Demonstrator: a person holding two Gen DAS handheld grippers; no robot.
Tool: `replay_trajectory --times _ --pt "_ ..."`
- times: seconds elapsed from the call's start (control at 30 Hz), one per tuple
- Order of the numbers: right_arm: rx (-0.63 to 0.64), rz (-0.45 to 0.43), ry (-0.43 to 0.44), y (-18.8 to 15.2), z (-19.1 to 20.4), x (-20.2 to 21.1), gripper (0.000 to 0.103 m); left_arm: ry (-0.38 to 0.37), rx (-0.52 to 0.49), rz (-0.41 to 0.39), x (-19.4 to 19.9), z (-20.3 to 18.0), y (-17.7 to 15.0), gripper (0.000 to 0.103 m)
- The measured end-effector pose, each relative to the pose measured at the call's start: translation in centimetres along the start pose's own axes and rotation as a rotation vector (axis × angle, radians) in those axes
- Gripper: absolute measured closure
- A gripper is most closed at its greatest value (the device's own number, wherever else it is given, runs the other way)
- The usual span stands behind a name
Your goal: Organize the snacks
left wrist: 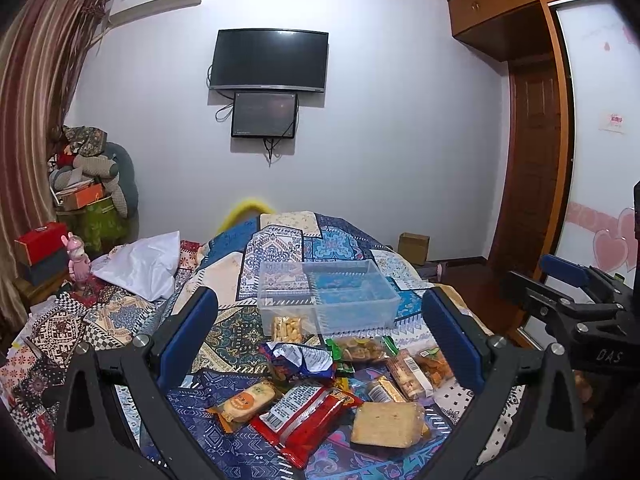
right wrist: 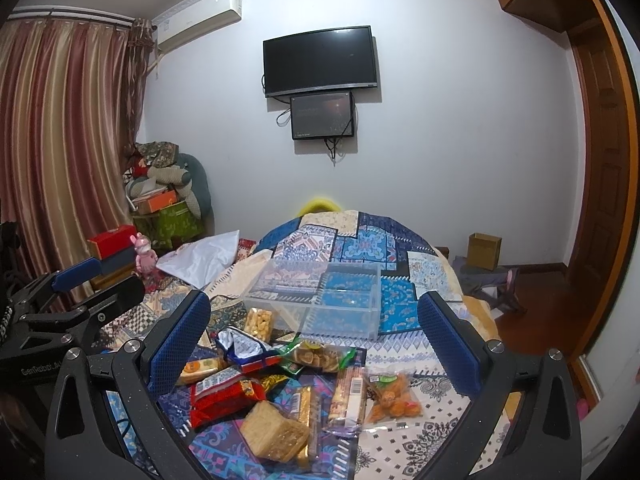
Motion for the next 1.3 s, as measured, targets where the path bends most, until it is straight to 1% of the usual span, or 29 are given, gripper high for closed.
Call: replay_trajectory --times 0.2,0.33,0.47,0.7,0.77,0.97,1.13,1.3 --pt "-0.012 0.032 -0.007 -0.7 -0.4 -1.4 0.000 -0.003 0.007 0.034 -1.4 0.9 -0.7 0.000" --pt "-0.014 0.084 -0.010 -1.7 -1.3 -3.2 0.000 0.008 0.013 0.083 -2.7 2.3 -1.9 0.000" --pt "-0.017 0.172 -0.017 -3.3 -2.6 -5.6 0.000 0.044 0.024 0.148 -4.4 4.4 -3.6 0.000" --pt "-0.019 0.304 -0.079 -6.4 -5.2 -9.0 0.000 0.089 0.135 0.289 -7.8 9.5 -7.6 0.000" --pt "-0.023 0.346 -0.092 -7.3 -5.9 -9.9 0.000 0.117 0.162 0.333 -8.7 10.9 -9.2 0.000" --pt "-0.027 0.450 -0.101 -9.9 -6.8 -12.2 0.000 0.153 0.212 0.445 -11.1 13.2 -12.9 0.000" --pt "-0.020 0.523 -0.090 -11.8 -6.5 -13.9 0.001 0.137 0.253 0.527 -13.1 14.1 -15.2 0.000" --pt "0.001 0.563 -0.094 -13.0 -6.3 -15.2 0.002 0.120 0.285 0.555 -14.4 14.5 -16.4 0.000"
Point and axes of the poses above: each gripper's, at about its wrist camera, not at the fingertips, and x roughly against the way its jaws point, z to its left, y to its top, the point moved 4 cm from there along -x, roughly the way its jaws point, and after that the axes turned 13 degrees about -y, right-handed, at the moved point
